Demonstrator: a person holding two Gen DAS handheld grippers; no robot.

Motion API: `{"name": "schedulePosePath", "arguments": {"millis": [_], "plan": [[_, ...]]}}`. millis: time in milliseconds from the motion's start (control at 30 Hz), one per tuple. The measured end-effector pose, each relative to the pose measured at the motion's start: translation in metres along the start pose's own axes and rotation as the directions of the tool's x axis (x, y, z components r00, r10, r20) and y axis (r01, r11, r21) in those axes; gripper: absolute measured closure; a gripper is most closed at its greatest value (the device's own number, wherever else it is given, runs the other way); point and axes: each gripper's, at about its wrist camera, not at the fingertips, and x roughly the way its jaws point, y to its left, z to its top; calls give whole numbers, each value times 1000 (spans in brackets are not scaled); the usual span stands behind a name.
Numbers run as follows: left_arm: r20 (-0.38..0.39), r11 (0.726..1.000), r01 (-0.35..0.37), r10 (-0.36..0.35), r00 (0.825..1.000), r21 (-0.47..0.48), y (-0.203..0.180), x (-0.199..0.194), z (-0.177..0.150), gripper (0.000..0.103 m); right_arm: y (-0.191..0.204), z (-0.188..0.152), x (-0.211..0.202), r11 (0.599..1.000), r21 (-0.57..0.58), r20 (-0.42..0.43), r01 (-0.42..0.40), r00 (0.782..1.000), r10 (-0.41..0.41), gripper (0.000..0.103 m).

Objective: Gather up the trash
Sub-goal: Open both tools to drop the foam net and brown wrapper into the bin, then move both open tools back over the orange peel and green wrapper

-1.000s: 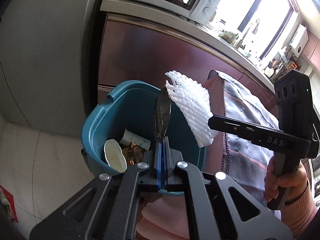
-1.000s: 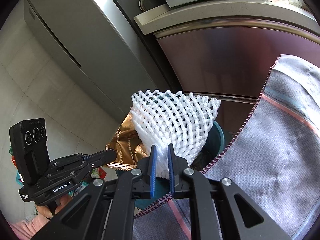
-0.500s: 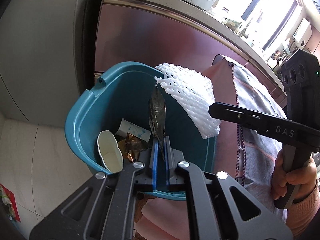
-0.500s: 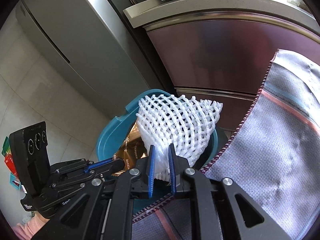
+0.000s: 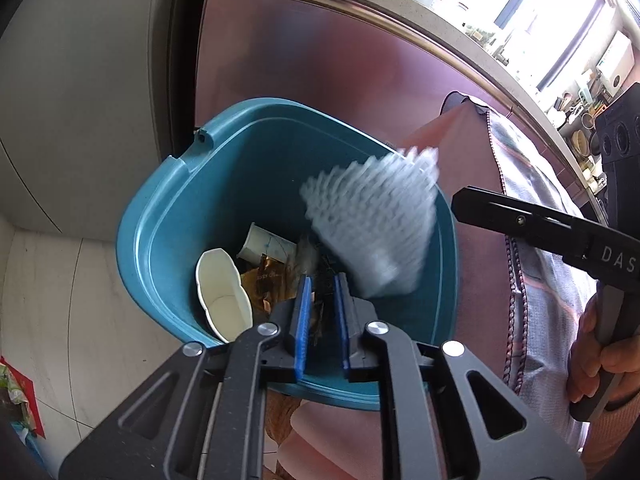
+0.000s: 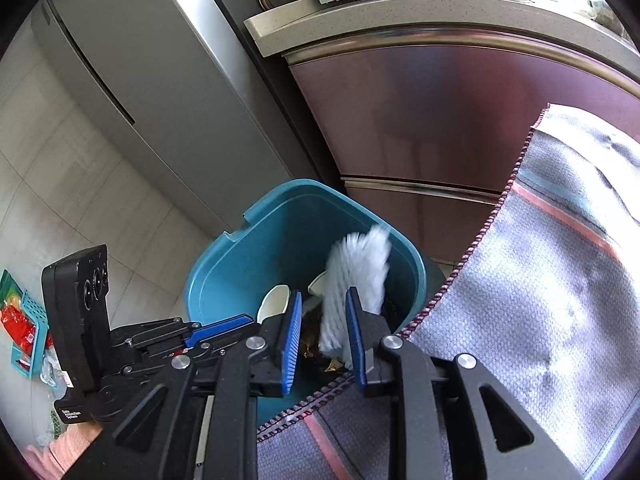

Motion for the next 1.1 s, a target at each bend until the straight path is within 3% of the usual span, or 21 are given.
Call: {"name": "schedulePosePath", "arguments": {"millis": [267,400,600,667,867,1100], "plan": [[37,1000,12,-13,999,15,-6,-13,-1,89,-4,-8,-9,1000,4,14,-14,1000,14,76],[83,998,25,-30,996,56,-19,-31,-1,83,-5,-13,-16,1000,10,30,-30,999,30,76],[166,990,45,-67,984,135,-45,-64,-3,67,-7,-30,-48,999,-4,97,-45,994,45,74],[190,985,60,-91,978,164,-57,-74,-4,60,-8,-38,-64,999,-10,127,-39,991,40,66],[224,952,124,-190,956,280,-108,-95,-7,43,-31,-72,-129,1000,22,240,8,971,-14,64],[135,881,228,-308,942,414,-189,-85,-22,34,-80,-120,-206,985,143,339,98,930,-142,61]]}}
